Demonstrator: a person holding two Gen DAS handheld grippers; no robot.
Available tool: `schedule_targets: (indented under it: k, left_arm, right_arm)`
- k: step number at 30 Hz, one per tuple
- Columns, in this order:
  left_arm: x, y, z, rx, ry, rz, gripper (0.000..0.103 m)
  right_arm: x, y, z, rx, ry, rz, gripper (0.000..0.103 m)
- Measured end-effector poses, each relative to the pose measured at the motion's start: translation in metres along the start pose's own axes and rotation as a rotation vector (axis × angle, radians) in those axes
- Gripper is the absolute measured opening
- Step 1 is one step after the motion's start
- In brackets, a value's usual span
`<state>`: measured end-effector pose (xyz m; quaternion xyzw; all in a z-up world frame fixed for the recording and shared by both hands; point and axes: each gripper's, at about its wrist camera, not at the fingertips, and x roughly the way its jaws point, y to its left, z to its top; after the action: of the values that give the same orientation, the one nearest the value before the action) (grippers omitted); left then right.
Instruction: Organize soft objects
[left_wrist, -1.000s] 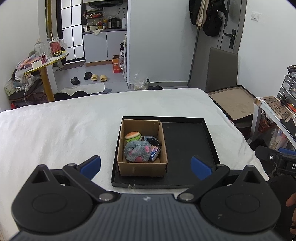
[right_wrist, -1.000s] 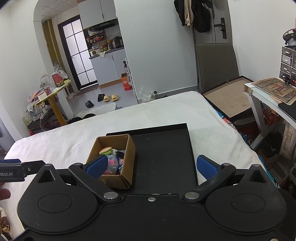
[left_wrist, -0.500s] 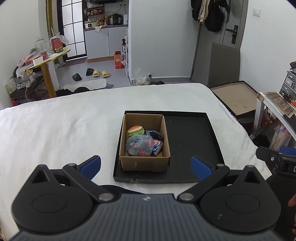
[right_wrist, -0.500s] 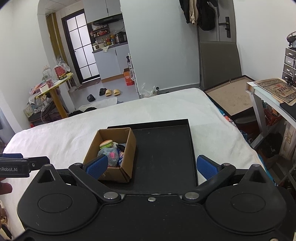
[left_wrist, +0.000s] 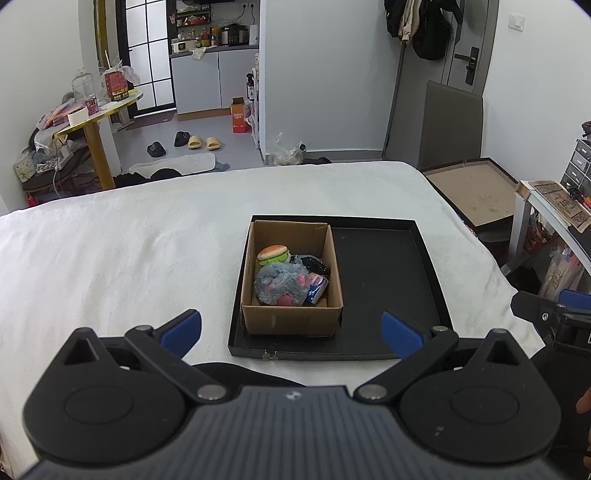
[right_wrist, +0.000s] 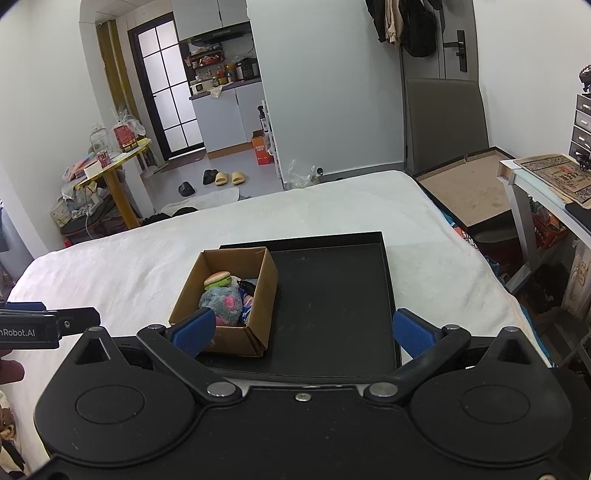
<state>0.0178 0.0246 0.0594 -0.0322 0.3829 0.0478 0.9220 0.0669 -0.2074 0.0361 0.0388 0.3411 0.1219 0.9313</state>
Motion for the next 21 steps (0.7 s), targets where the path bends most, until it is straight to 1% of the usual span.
schedule_targets:
  k: [21]
  left_arm:
    - [0.0003,-0.0011,0.0006,-0.007,0.004,-0.013,0.103]
  right_arm:
    - [-0.0037,0.0026,-0.002,-0.009,-0.007,0.001,0.103]
